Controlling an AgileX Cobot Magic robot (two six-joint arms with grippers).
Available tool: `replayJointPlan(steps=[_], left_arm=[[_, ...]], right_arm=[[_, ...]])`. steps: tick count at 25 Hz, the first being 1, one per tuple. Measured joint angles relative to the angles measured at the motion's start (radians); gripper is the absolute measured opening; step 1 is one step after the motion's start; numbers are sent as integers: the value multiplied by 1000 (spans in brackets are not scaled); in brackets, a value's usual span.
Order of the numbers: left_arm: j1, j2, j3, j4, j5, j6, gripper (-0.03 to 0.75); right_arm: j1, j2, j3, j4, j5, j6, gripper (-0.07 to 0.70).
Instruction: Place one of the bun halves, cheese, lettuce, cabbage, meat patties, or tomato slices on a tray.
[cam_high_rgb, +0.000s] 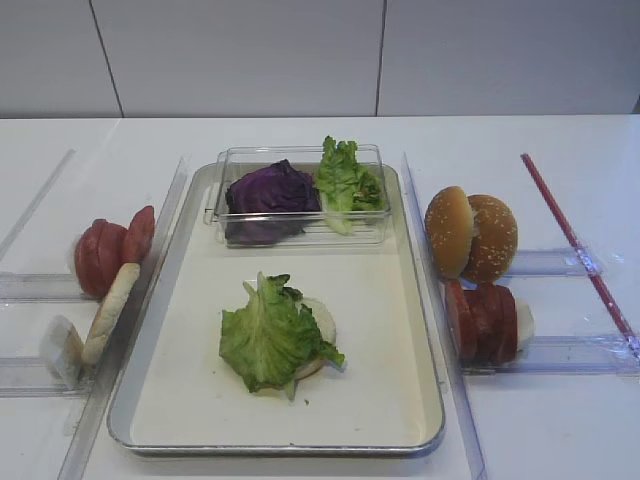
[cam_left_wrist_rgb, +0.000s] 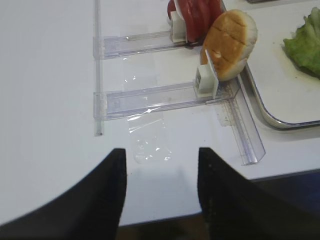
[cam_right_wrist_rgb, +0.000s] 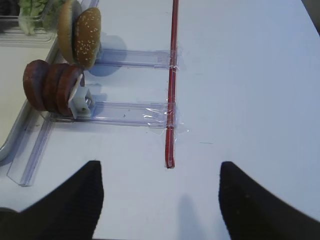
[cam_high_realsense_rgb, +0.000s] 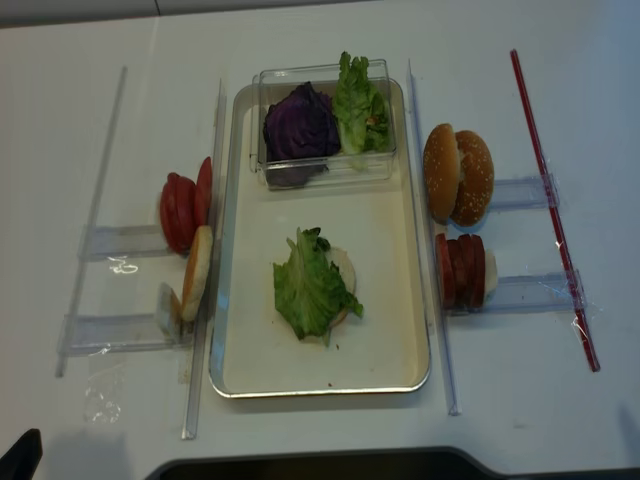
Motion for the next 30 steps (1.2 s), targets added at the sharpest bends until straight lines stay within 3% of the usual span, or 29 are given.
replayJointPlan(steps=[30], left_arm=[[0,0,0,0,0,0,343]], right_arm=[[0,0,2,0,0,-3,523]])
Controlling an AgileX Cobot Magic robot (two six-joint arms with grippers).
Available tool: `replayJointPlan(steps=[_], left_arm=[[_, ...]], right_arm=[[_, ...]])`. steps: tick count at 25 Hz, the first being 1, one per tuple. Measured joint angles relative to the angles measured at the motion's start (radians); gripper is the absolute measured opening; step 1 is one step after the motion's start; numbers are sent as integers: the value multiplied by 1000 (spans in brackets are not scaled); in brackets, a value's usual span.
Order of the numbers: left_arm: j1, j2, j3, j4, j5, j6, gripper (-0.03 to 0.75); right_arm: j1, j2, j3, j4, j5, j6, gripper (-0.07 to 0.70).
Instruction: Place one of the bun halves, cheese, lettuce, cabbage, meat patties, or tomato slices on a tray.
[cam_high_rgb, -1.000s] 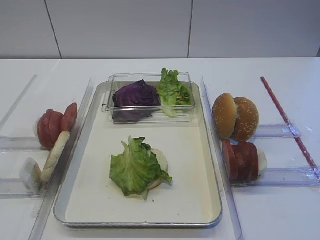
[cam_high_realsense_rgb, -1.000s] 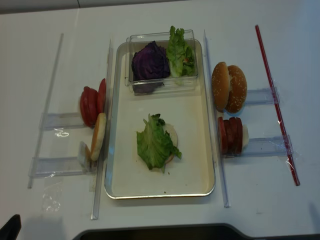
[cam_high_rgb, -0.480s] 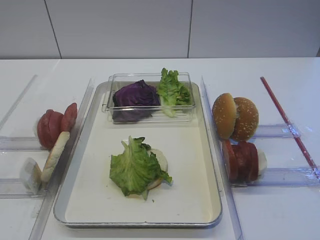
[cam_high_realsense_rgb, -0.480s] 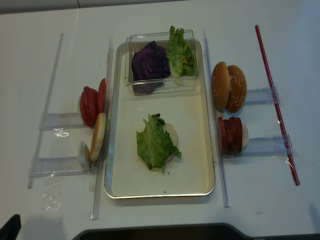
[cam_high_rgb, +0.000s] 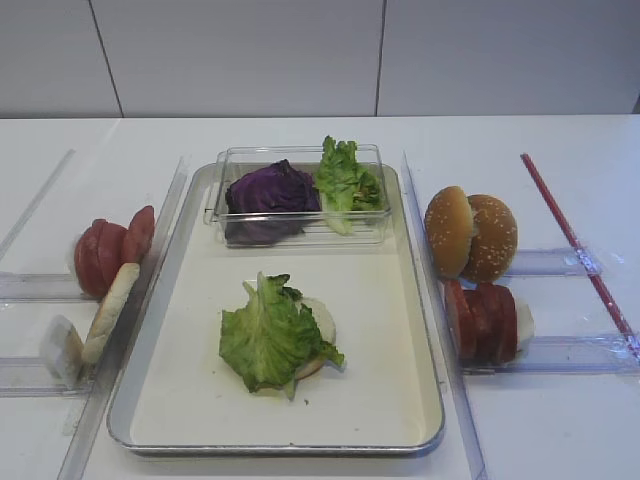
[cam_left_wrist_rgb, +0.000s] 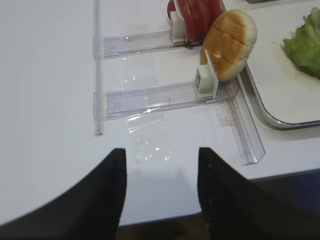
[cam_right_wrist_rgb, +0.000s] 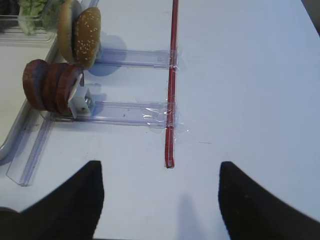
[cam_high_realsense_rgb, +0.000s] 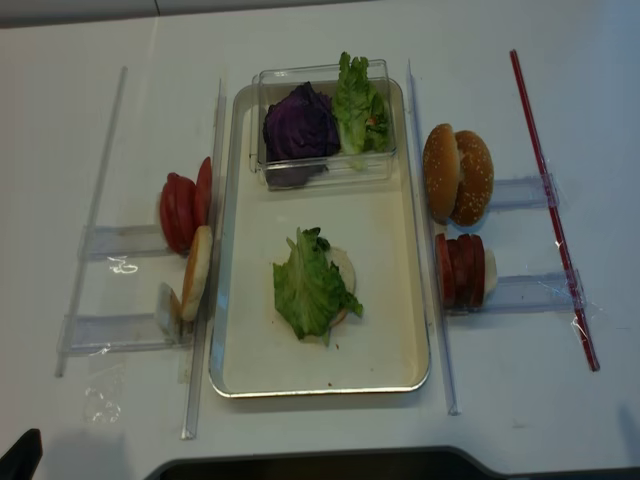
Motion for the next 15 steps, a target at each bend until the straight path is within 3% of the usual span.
replayJointPlan(steps=[15], left_arm=[[0,0,0,0,0,0,343]], right_arm=[[0,0,0,0,0,2,523]])
